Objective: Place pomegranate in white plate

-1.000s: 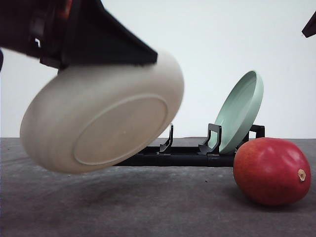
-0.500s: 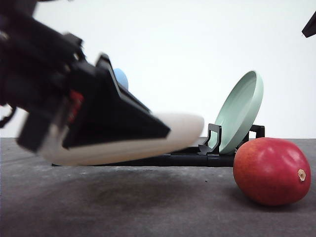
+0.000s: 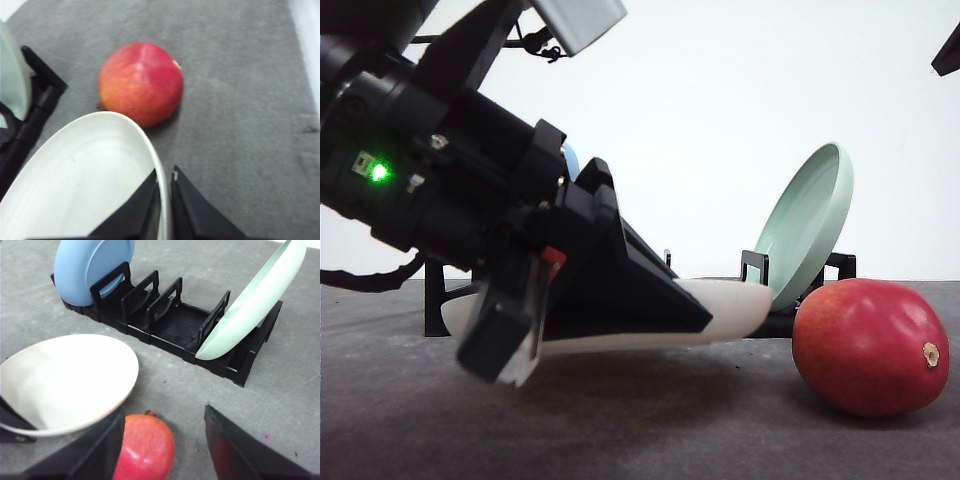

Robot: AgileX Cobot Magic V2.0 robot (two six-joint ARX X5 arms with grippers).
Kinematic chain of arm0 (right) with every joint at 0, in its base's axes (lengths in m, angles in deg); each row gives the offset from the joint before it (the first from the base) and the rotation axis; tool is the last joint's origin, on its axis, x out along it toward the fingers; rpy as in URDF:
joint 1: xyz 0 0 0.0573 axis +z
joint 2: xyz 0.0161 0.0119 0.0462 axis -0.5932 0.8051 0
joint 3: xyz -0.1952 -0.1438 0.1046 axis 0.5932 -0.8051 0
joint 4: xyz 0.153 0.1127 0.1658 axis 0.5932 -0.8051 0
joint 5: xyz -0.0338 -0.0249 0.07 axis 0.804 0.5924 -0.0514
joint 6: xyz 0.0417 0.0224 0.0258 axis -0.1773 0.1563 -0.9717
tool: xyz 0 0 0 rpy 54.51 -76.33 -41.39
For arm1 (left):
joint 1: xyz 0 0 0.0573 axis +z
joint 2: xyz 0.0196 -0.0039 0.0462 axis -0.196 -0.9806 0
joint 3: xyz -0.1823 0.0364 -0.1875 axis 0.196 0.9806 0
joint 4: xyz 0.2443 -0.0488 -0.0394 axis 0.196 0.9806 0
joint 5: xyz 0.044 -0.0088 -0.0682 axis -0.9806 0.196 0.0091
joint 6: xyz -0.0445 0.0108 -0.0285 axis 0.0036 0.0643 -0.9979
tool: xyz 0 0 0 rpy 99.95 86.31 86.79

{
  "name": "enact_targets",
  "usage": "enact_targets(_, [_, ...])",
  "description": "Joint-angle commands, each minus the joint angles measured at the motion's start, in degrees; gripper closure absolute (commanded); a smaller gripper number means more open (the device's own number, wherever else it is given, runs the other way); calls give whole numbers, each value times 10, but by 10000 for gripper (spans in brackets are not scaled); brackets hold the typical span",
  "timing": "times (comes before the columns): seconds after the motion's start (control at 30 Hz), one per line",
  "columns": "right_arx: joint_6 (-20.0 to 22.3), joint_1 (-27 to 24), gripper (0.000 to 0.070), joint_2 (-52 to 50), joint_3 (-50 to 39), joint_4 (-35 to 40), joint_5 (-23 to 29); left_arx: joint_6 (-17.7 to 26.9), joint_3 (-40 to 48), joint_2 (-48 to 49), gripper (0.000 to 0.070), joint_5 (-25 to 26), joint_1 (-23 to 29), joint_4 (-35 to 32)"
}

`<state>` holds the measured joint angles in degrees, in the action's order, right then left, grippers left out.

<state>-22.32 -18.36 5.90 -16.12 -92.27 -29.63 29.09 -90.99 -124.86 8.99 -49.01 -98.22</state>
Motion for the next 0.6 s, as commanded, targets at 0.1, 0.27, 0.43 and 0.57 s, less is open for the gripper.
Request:
enact_targets(0.1, [-6,3,379,2,9,3,1,12,-9,-9,672,0,-16,20])
enact_targets(0.27, [-6,3,379,2,9,3,0,10,-9,-9,671,0,-19,52])
enact_targets(0.43, [-6,3,379,2,9,3,0,-23,-9,-9,609,0,-19,60])
enact_targets(0.57, [-5,3,379,2,9,3,0,-79,-9,-9,536,-1,-19,60])
